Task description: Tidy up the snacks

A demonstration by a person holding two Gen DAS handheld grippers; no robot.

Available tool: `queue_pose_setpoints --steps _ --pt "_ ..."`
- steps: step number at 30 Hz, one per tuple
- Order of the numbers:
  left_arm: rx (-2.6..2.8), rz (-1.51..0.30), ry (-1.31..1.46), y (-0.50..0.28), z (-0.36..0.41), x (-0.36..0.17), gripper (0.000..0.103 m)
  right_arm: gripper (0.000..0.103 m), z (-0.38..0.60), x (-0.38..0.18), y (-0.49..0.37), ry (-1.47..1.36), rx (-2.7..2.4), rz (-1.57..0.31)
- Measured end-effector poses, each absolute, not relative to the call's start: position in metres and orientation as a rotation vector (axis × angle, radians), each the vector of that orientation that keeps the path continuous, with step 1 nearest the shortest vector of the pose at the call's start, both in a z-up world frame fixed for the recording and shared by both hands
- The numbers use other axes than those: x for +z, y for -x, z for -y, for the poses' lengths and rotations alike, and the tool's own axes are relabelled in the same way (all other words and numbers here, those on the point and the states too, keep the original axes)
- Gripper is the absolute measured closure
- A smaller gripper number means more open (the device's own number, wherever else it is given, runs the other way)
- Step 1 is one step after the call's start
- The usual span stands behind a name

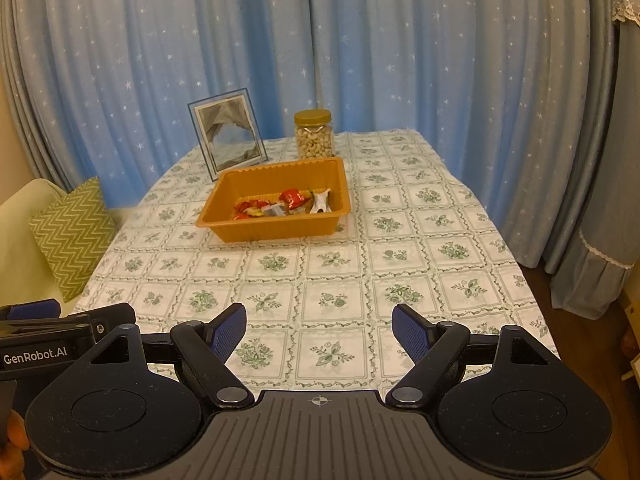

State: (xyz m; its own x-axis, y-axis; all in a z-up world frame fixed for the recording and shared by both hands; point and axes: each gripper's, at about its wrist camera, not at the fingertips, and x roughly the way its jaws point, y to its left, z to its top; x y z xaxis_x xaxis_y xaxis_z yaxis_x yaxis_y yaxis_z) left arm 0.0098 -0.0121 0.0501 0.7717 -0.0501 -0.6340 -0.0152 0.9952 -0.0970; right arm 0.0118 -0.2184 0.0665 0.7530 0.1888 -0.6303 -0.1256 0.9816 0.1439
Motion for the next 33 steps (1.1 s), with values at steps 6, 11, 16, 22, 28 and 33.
queue_pose_setpoints --steps 6,11,16,22,28,33 --pt "-0.020 -0.687 0.098 -0.0098 0.0122 0.0502 0.000 0.023 0.2184 0.0666 -0.0117 -0.094 0.172 -0.696" --pt "-0.019 -0.688 0.097 -0.0093 0.0129 0.0502 0.000 0.023 0.2182 0.0667 -0.0118 -0.095 0.171 -0.698" --pt "-0.021 -0.689 0.097 -0.0095 0.0129 0.0500 0.000 0.023 0.2185 0.0665 -0.0121 -0.094 0.172 -0.699" --pt "-0.019 -0.686 0.095 -0.0095 0.0131 0.0498 0.000 0.023 0.2186 0.0660 -0.0123 -0.095 0.172 -0.700" --pt "-0.021 -0.683 0.092 -0.0098 0.0135 0.0497 0.000 0.023 0.2190 0.0657 -0.0124 -0.097 0.171 -0.700" --pt "-0.033 -0.654 0.108 -0.0096 0.0119 0.0520 0.000 0.023 0.2211 0.0629 -0.0144 -0.104 0.171 -0.700"
